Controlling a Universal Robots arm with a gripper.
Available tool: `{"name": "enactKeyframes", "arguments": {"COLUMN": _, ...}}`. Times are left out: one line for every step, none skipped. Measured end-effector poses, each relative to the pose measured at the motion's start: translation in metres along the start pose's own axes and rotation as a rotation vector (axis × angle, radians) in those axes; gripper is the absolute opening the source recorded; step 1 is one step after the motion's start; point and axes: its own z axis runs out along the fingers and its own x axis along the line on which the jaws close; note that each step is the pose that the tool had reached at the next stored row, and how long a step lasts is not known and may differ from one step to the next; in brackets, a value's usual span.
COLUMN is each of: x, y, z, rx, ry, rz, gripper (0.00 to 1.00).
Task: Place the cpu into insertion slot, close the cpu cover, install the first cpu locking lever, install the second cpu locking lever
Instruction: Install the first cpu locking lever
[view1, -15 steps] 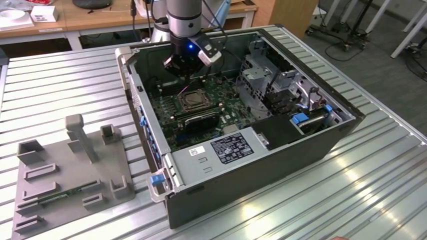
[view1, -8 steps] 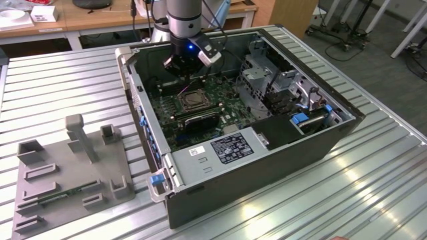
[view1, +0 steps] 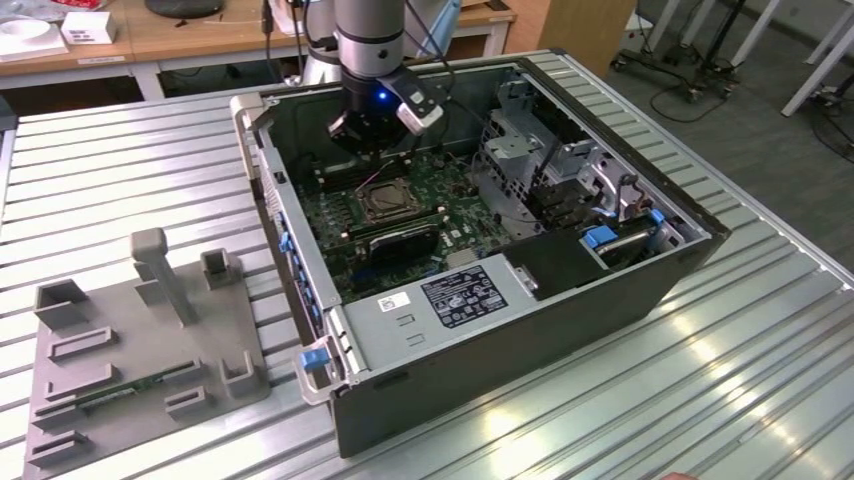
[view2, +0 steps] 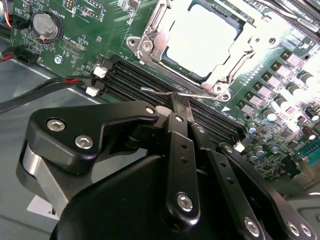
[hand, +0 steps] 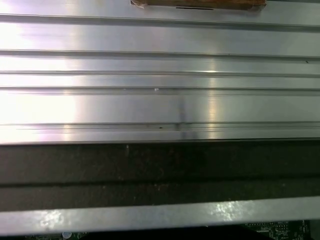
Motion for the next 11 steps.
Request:
{"name": "enactKeyframes", "arguments": {"x": -0.0003, "y": 0.0, "z": 0.0004, "rx": -0.0002, "ry": 0.0, "rz": 0.0, "gripper": 0.11}}
{"name": "enactKeyframes", "arguments": {"x": -0.0006, "y": -0.0001, "z": 0.0008, "rx": -0.0004, "ry": 0.0001, "rz": 0.0, "gripper": 0.11}}
{"name": "enactKeyframes", "arguments": {"x": -0.0009, "y": -0.0001, "z": 0.0011, "rx": -0.0004, "ry": 0.0001, "rz": 0.0, "gripper": 0.11}}
{"name": "enactKeyframes", "arguments": {"x": -0.0013, "y": -0.0001, "z": 0.0014, "rx": -0.0002, "ry": 0.0001, "rz": 0.0, "gripper": 0.11}}
{"name": "enactKeyframes", "arguments": {"x": -0.0017, "y": -0.0001, "z": 0.0017, "rx": -0.0002, "ry": 0.0001, "rz": 0.0, "gripper": 0.11}}
{"name": "enactKeyframes", "arguments": {"x": -0.0021, "y": -0.0002, "z": 0.002, "rx": -0.0003, "ry": 0.0001, "rz": 0.0, "gripper": 0.11}}
{"name": "enactKeyframes", "arguments": {"x": -0.0025, "y": -0.0002, "z": 0.0023, "rx": -0.0003, "ry": 0.0, "rz": 0.0, "gripper": 0.11}}
{"name": "enactKeyframes", "arguments": {"x": -0.0029, "y": -0.0002, "z": 0.0026, "rx": -0.0003, "ry": 0.0001, "rz": 0.0, "gripper": 0.11}}
{"name": "enactKeyframes", "arguments": {"x": -0.0032, "y": -0.0003, "z": 0.0028, "rx": -0.0002, "ry": 0.0001, "rz": 0.0, "gripper": 0.11}}
{"name": "enactKeyframes", "arguments": {"x": -0.0035, "y": -0.0003, "z": 0.003, "rx": -0.0003, "ry": 0.0, "rz": 0.0, "gripper": 0.11}}
{"name": "enactKeyframes", "arguments": {"x": -0.0035, "y": -0.0005, "z": 0.0032, "rx": -0.0004, "ry": 0.0, "rz": 0.0, "gripper": 0.11}}
